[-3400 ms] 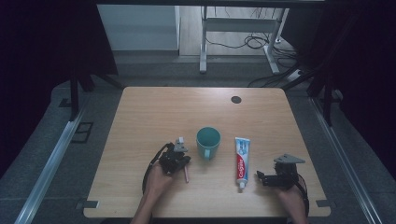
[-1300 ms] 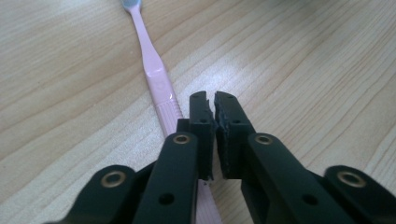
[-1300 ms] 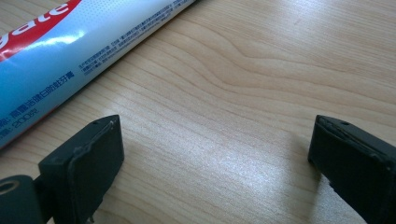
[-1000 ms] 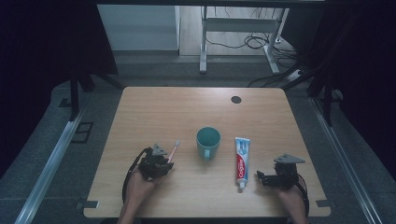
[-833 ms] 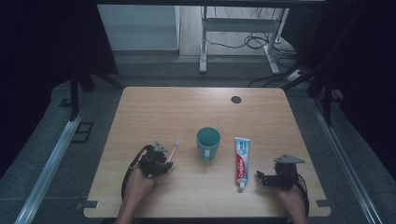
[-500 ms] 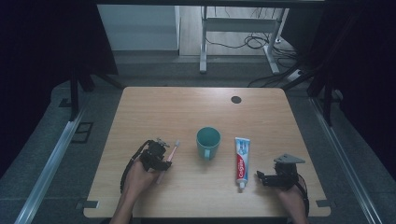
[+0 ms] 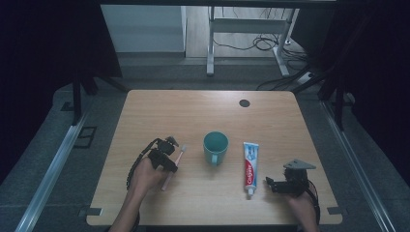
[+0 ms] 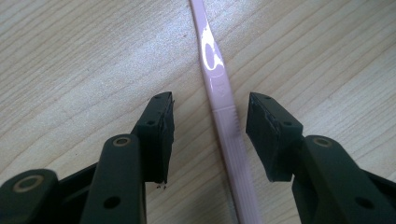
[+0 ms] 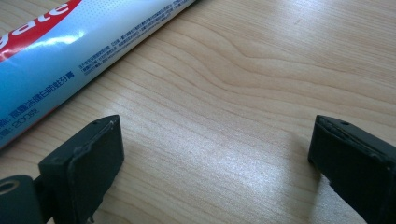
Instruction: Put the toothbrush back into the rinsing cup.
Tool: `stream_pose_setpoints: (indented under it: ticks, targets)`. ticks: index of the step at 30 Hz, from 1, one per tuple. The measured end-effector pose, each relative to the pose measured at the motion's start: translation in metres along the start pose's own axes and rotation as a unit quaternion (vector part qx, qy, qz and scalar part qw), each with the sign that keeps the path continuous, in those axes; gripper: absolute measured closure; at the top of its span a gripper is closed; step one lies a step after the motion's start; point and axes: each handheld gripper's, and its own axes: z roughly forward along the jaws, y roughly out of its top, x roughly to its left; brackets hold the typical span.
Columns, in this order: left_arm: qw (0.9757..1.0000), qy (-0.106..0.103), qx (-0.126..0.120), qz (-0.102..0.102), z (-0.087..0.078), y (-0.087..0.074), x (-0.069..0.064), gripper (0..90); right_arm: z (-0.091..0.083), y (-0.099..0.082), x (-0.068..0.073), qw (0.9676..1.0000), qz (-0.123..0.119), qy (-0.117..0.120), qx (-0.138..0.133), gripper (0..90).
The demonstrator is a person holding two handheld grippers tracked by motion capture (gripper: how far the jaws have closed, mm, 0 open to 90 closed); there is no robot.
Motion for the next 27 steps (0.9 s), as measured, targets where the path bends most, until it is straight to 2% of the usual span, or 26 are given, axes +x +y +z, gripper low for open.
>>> stream_pose_setpoints:
  ticks: [7, 11, 16, 27]
  targets:
    - [0.9995, 0.002, 0.030, -0.011, 0.002, 0.010, -0.001, 54.4, 0.000, 0.000, 0.000, 1.0000, 0.000, 0.000, 0.000, 3.1]
    - [0.9991, 0.005, 0.039, -0.016, 0.003, 0.015, -0.004, 57.5, 0.000, 0.000, 0.000, 1.0000, 0.000, 0.000, 0.000, 3.1]
    - [0.9983, 0.017, 0.054, -0.018, 0.006, 0.020, -0.006, 61.7, 0.000, 0.000, 0.000, 1.0000, 0.000, 0.000, 0.000, 3.1]
    - [0.9972, 0.034, 0.064, -0.016, 0.007, 0.024, -0.009, 74.9, 0.000, 0.000, 0.000, 1.0000, 0.000, 0.000, 0.000, 3.1]
